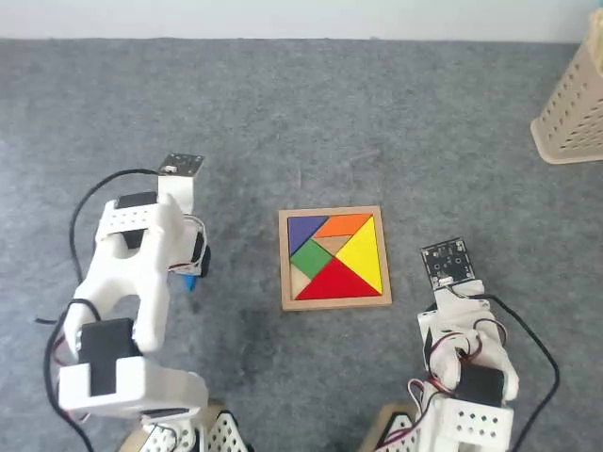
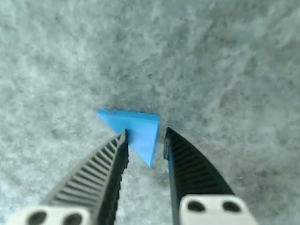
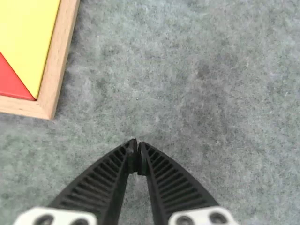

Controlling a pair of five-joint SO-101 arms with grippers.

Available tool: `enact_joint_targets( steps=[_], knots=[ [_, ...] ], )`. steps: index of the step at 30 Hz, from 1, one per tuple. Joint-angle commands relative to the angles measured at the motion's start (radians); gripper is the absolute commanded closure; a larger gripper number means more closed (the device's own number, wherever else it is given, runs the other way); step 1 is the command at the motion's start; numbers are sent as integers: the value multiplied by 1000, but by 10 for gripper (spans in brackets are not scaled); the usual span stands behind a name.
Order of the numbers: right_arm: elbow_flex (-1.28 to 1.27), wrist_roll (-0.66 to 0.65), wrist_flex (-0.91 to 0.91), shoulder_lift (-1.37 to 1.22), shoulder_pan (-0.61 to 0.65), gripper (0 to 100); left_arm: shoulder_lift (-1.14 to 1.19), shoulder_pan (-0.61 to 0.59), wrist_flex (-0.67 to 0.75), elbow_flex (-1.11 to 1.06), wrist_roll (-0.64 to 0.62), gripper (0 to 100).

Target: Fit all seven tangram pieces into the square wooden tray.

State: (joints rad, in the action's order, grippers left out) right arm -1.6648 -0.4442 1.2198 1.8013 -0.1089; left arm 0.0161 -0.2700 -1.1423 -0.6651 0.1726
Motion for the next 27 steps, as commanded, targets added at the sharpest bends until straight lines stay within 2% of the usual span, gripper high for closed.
enact_joint_targets(
  steps=[1,5,8,11,27],
  knots=[
    [-20,-11,5,-10,2,991,-15,-57,26,24,-138,833],
    [-20,-11,5,-10,2,991,-15,-75,31,36,-339,771],
    [-20,-11,5,-10,2,991,-14,-75,34,36,-505,771],
    [-20,-11,5,-10,2,991,-6,-75,35,38,-617,771],
    [-20,-11,5,-10,2,991,-5,14,40,-10,-638,772]
  ],
)
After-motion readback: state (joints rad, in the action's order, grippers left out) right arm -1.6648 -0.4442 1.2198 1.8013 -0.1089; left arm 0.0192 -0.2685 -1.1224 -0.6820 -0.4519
